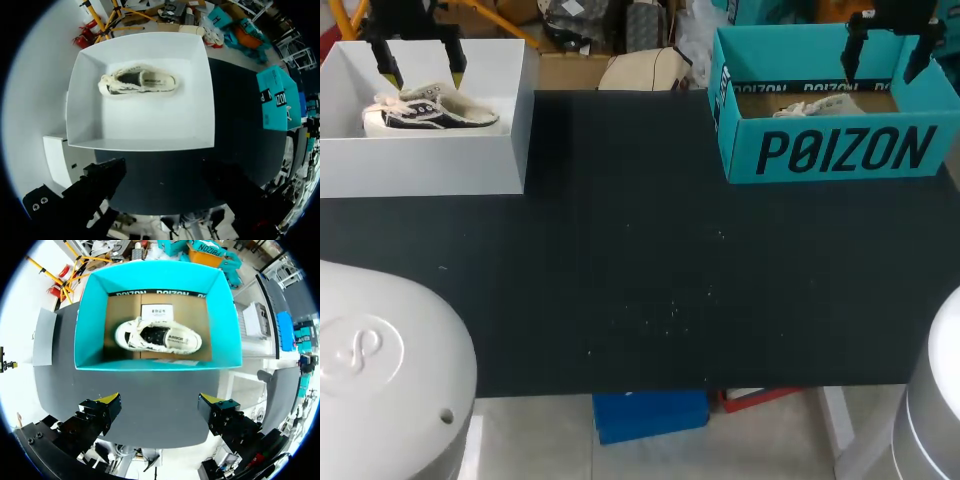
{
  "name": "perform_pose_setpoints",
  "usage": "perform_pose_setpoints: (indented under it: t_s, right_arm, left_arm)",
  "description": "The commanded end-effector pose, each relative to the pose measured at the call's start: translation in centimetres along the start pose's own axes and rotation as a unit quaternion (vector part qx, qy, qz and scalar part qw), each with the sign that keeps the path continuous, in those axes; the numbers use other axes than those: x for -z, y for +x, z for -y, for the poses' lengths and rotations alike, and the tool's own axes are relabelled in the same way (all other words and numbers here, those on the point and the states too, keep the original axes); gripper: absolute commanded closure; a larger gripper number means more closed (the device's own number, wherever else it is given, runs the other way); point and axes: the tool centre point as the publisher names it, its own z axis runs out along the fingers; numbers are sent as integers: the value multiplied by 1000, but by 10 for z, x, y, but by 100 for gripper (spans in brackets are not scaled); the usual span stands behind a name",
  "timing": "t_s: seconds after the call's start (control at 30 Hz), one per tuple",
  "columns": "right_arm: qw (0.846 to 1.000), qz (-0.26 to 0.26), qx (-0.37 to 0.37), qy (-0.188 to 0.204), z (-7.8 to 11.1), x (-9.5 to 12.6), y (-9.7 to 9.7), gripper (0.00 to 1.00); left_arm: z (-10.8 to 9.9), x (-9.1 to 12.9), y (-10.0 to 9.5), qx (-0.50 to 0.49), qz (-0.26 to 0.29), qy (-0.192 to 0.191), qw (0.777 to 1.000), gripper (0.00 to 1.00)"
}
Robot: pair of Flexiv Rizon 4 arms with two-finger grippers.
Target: Take the shoe out of the shoebox, open the shoe tongue, remove and reinsert the insole, then place the shoe into the shoebox
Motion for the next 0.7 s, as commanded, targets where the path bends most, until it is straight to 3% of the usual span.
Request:
perform_pose_setpoints:
  t_s: [0.03,0.1,0.23,0.27,0.33,0.7]
  right_arm:
    - [1000,0,0,0,0,0,0,0]
    - [1000,0,0,0,0,0,0,0]
    - [1000,0,0,0,0,0,0,0]
    - [1000,0,0,0,0,0,0,0]
    - [1000,0,0,0,0,0,0,0]
    - [1000,0,0,0,0,0,0,0]
  left_arm:
    - [-1,1,5,-34,7,12,999,0]
    - [-3,8,15,-127,-14,28,991,0]
    - [1,17,25,-261,6,50,964,0]
    - [2,20,26,-313,19,68,947,0]
    - [1,26,27,-414,27,53,908,0]
    - [1,26,27,-414,27,53,908,0]
